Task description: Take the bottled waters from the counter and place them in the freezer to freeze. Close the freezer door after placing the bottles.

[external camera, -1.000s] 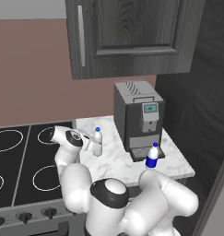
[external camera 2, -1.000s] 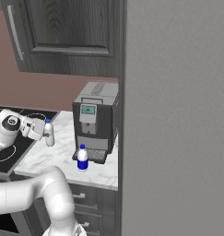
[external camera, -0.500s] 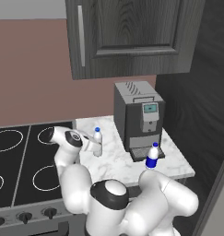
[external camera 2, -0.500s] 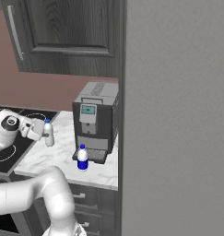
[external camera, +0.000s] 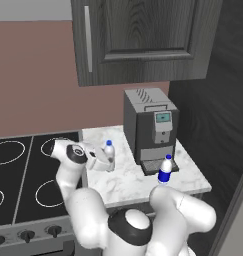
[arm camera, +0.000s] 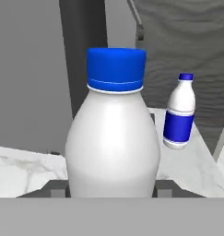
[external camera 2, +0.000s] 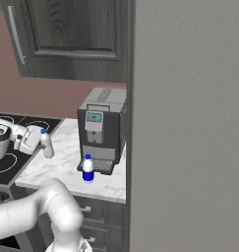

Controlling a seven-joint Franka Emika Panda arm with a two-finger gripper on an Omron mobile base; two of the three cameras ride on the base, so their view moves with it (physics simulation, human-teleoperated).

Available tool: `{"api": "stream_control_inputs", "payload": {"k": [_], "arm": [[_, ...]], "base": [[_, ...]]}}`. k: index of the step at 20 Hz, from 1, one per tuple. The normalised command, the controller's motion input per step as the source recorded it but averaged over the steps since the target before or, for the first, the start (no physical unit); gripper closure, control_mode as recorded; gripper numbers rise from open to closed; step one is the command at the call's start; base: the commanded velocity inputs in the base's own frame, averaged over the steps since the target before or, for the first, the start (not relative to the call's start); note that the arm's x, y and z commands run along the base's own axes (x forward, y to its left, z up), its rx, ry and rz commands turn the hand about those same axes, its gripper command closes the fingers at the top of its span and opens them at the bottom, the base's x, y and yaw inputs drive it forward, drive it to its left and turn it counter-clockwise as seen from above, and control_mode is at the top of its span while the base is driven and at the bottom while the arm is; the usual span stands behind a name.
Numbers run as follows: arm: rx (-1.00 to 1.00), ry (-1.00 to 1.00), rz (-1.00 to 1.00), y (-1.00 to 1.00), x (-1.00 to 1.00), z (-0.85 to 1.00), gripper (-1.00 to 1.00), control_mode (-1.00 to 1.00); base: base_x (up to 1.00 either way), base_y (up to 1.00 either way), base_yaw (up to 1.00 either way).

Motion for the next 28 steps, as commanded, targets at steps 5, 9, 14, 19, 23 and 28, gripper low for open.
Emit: {"api": "stream_control_inputs", "payload": {"k": [5, 9, 14, 19, 23, 28], "arm": [[-0.01, -0.20, -0.13, -0.28, -0.97, 0.56, 1.00, -1.00], [-0.02, -0.11, -0.10, -0.44, -1.00, 0.73, 1.00, -1.00], [0.00, -0.02, -0.05, -0.64, -0.76, 0.96, 1.00, -1.00], [0.00, 0.04, -0.03, -0.65, -0.52, 0.60, 1.00, -1.00], [0.05, 0.11, 0.00, -0.56, -0.51, 0.17, 1.00, -1.00], [0.13, 0.05, -0.01, -0.31, -0.55, 0.13, 1.00, -1.00]], "base": [[0.00, 0.00, 0.00], [0.00, 0.00, 0.00], [0.00, 0.00, 0.00], [0.00, 0.00, 0.00], [0.00, 0.00, 0.00], [0.00, 0.00, 0.00]]}}
